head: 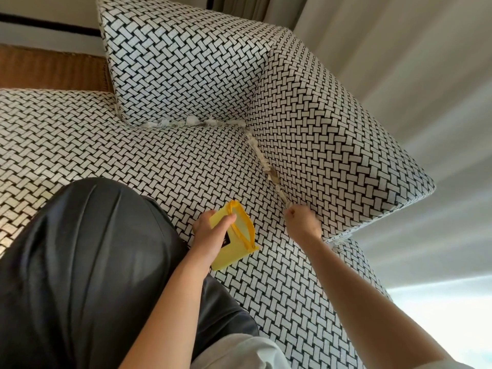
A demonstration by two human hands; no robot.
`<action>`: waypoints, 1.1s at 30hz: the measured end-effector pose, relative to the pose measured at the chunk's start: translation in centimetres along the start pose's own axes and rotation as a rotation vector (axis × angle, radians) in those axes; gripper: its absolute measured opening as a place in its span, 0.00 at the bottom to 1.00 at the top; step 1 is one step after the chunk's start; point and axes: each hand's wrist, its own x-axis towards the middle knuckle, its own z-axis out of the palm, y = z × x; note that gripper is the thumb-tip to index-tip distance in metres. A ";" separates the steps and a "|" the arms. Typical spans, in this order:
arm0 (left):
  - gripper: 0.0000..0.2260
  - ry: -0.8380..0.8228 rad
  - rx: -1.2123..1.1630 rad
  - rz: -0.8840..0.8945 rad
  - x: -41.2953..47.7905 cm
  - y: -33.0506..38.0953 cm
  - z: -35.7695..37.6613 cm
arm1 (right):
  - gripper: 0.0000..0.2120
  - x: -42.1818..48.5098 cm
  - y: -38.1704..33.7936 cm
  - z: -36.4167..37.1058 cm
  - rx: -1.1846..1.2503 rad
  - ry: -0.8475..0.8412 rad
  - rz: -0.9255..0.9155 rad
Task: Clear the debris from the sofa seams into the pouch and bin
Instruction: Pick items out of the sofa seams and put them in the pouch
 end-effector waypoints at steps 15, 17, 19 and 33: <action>0.28 -0.001 0.048 0.004 -0.1 0.0 0.2 | 0.13 -5.7 1.3 2.6 0.455 0.128 -0.090; 0.28 -0.002 0.061 0.017 -0.3 0.1 0.2 | 0.16 -5.7 4.1 3.4 0.162 0.143 -0.051; 0.31 -0.002 0.069 0.017 -0.4 0.2 0.2 | 0.18 -5.6 5.9 3.9 -0.018 0.165 -0.049; 0.25 0.008 0.094 0.018 0.2 -0.6 0.0 | 0.20 -3.1 5.4 3.5 -0.030 0.166 0.059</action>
